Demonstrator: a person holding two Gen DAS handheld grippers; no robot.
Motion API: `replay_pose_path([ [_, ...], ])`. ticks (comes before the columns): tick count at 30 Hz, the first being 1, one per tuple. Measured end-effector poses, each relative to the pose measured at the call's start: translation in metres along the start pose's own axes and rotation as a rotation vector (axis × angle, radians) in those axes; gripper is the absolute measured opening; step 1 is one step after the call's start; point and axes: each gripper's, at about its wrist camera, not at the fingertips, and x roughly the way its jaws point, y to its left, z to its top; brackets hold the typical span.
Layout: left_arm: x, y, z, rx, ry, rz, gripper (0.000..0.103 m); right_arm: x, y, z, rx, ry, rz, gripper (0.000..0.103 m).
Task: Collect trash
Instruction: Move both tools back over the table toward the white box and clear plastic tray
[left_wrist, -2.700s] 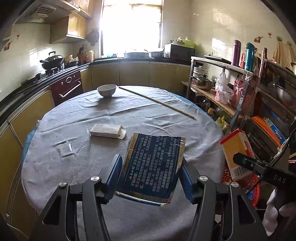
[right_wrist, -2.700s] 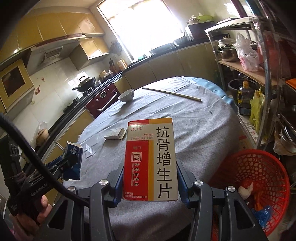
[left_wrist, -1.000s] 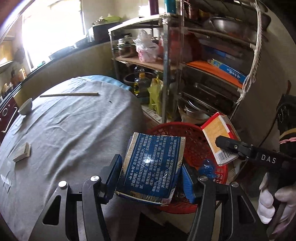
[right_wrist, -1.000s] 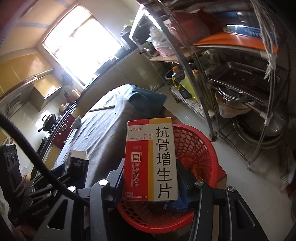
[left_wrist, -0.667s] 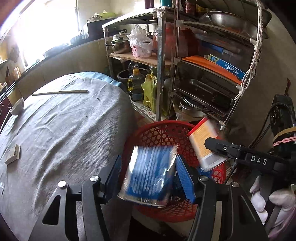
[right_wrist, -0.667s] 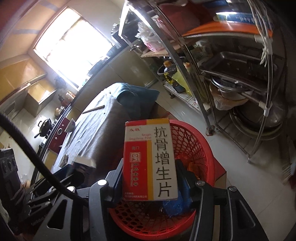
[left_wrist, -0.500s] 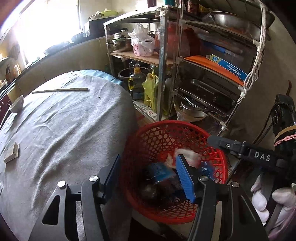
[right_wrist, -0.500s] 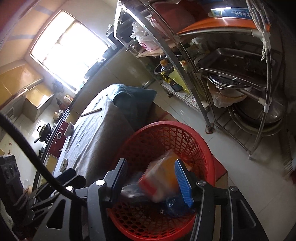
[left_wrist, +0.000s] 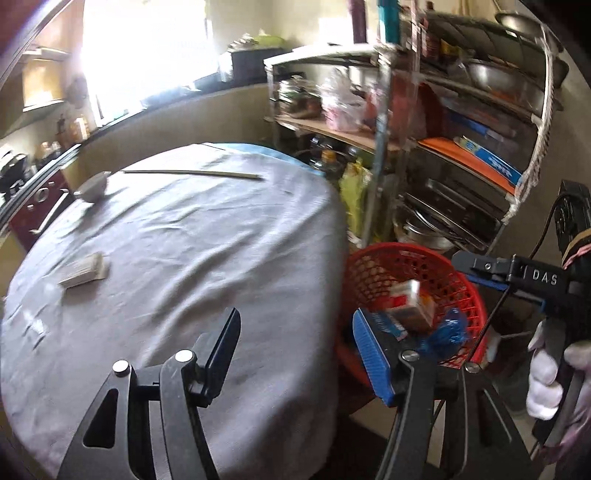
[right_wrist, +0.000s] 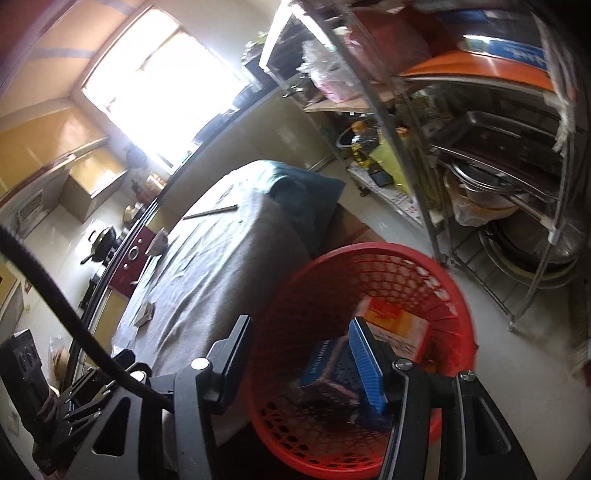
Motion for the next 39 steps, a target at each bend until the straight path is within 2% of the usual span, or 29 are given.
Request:
replay_pose_path([
  [7, -0.044, 0.07, -0.024, -0.118, -0.08, 0.157, 0.069, 0.008, 0.052, -0.004, -0.105, 0.03, 0.053, 0.057],
  [11, -0.063, 0.109, -0.049, -0.175, -0.091, 0.247, 0.07, 0.02, 0.089, -0.012, -0.183, 0.071, 0.09, 0.057],
  [15, -0.075, 0.146, -0.072, -0.253, -0.08, 0.306, 0.071, 0.037, 0.125, -0.021, -0.258, 0.118, 0.128, 0.057],
  [23, -0.096, 0.224, -0.084, -0.407, -0.122, 0.426, 0.076, 0.07, 0.197, -0.036, -0.413, 0.195, 0.186, 0.057],
  [30, -0.086, 0.278, -0.095, -0.547, -0.084, 0.419, 0.077, 0.108, 0.244, -0.049, -0.532, 0.268, 0.204, 0.057],
  [39, -0.067, 0.297, -0.102, -0.576, -0.032, 0.404, 0.077, 0.197, 0.314, -0.036, -0.726, 0.356, 0.256, 0.057],
])
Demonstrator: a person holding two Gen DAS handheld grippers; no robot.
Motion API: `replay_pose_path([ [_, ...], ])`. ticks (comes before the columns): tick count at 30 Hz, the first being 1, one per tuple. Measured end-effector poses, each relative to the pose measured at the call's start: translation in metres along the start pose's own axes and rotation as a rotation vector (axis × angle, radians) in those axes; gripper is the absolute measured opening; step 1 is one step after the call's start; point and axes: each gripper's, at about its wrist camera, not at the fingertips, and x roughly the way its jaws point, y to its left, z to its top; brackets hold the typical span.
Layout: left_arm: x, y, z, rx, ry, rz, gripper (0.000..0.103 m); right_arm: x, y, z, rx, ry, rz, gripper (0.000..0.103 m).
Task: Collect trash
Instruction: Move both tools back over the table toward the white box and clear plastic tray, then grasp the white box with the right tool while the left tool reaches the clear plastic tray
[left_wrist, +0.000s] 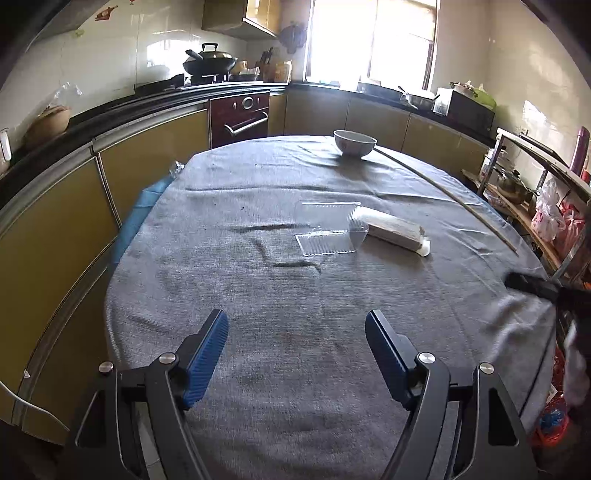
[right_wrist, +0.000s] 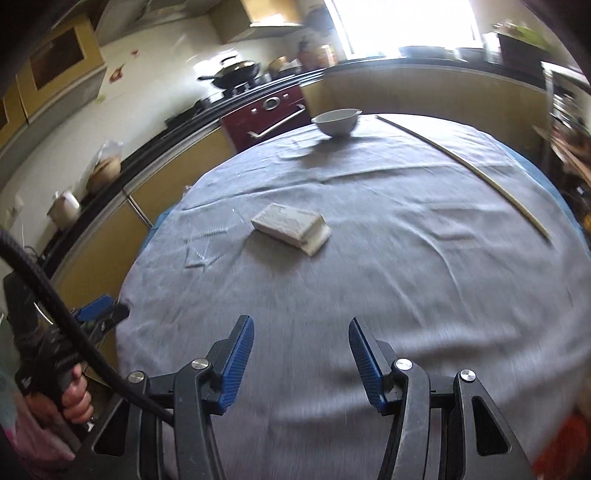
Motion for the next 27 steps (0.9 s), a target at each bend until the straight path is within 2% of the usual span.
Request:
replay_pose_path([
  [6, 0.01, 0.011, 0.006, -0.017, 0.022, 0.019, 0.077, 0.058, -0.002, 0.054, -0.076, 0.026, 0.044, 0.058],
  [13, 0.017, 0.028, 0.01, -0.046, 0.05, 0.045, 0.077, 0.112, -0.01, 0.103, -0.099, 0.063, 0.133, 0.061],
  [20, 0.022, 0.032, 0.014, -0.047, 0.069, 0.045, 0.077, 0.154, -0.008, 0.118, -0.17, 0.156, 0.154, 0.061],
  [27, 0.022, 0.033, 0.027, -0.073, 0.073, 0.003, 0.077, 0.171, 0.003, 0.109, -0.229, 0.216, 0.171, 0.061],
])
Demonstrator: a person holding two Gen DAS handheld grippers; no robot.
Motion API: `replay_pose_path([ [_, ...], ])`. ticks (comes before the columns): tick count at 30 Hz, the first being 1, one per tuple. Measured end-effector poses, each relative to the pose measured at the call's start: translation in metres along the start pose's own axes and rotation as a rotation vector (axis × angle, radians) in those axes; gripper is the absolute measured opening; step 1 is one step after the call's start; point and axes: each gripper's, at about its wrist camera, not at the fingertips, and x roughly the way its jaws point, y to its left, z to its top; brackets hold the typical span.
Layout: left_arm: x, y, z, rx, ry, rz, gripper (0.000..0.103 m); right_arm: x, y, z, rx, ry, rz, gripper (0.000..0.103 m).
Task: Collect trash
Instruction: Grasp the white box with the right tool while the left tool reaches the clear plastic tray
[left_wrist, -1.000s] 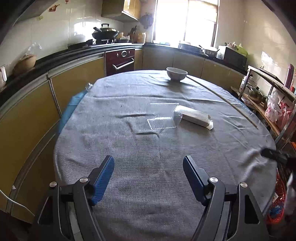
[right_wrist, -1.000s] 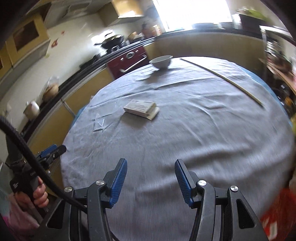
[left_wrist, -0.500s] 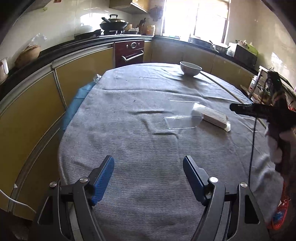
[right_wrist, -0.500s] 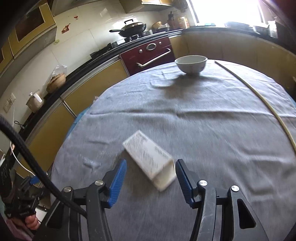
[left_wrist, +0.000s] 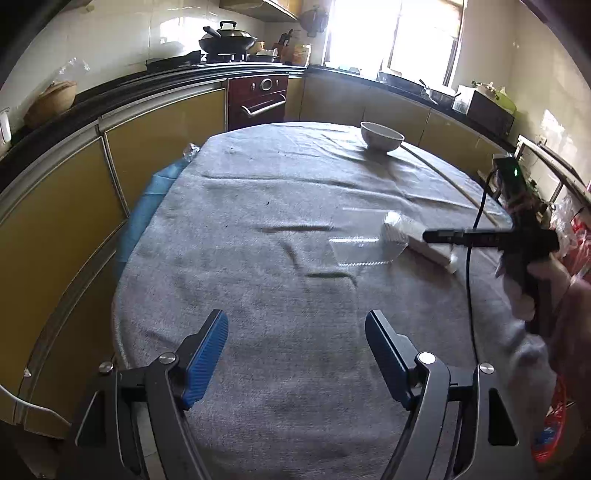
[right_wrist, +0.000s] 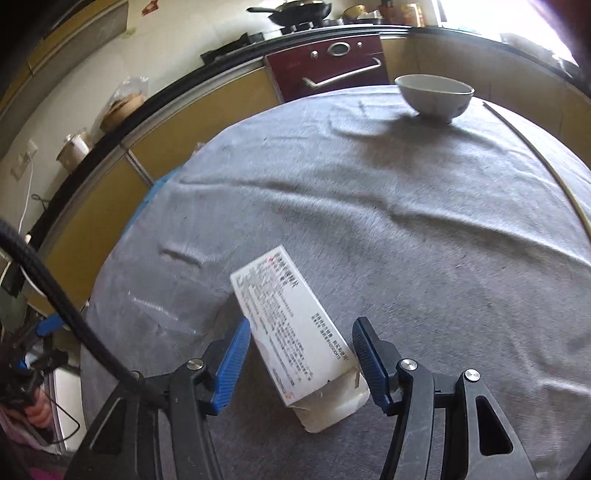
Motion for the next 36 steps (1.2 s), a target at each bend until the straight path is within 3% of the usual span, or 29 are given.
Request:
replay_pose_path([
  [3, 0.001, -0.003, 0.01, -0.017, 0.005, -0.037, 0.077, 0.003, 0.01, -0.007, -0.026, 0.014, 0.004, 0.062],
  [8, 0.006, -0.021, 0.039, 0.005, -0.021, -0.086, 0.081, 0.004, 0.025, -0.016, -0.067, -0.017, -0.08, 0.062],
  [9, 0.009, -0.025, 0.044, 0.018, -0.023, -0.087, 0.082, 0.005, 0.027, -0.019, -0.069, -0.027, -0.107, 0.057],
  [16, 0.05, -0.045, 0.071, -0.053, 0.059, -0.129, 0.082, -0.007, 0.027, -0.036, -0.022, -0.066, -0.188, 0.05],
  [28, 0.102, -0.084, 0.073, -0.03, 0.113, 0.024, 0.082, -0.059, 0.019, -0.091, 0.103, -0.138, -0.197, 0.047],
  [36, 0.118, -0.077, 0.065, -0.059, 0.13, 0.009, 0.078, -0.083, 0.025, -0.113, 0.156, -0.2, -0.171, 0.046],
])
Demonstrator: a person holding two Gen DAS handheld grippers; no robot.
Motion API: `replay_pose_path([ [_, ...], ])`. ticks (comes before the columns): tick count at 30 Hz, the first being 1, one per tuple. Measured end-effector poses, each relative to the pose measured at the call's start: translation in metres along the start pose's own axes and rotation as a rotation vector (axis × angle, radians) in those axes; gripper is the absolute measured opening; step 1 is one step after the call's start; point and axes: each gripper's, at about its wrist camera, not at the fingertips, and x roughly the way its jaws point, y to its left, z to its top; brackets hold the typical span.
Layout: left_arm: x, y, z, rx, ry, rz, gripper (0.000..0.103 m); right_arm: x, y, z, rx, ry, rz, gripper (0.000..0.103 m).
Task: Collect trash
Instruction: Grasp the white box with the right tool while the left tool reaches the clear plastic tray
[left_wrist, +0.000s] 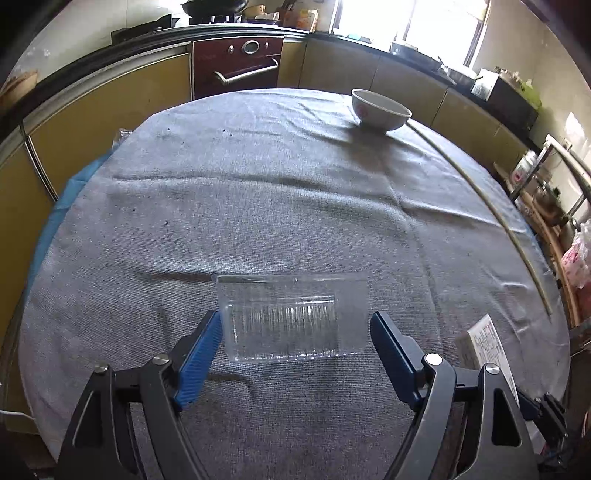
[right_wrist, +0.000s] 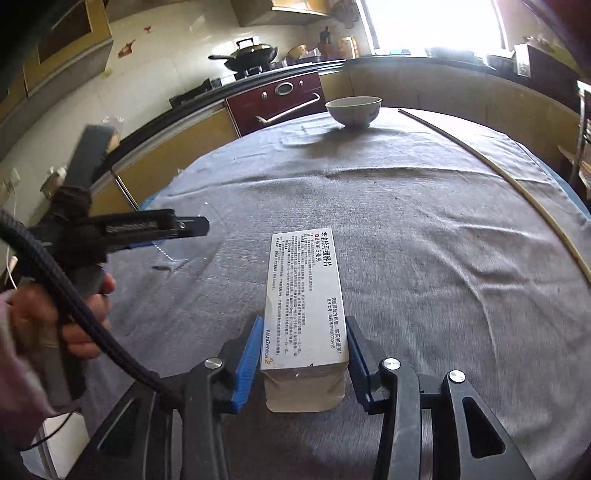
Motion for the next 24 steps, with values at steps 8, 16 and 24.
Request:
replay_pose_path([
  [8, -0.017, 0.001, -0.008, 0.009, -0.058, -0.053, 0.075, -0.031, 0.003, -0.016, 0.056, -0.05, 0.039, 0.046],
  [16, -0.073, -0.015, -0.032, 0.083, -0.15, -0.088, 0.075, -0.064, 0.002, -0.038, 0.1, -0.095, 0.019, 0.046],
  [24, -0.127, -0.048, -0.066, 0.233, -0.254, -0.018, 0.075, -0.101, 0.007, -0.063, 0.113, -0.124, -0.022, 0.047],
])
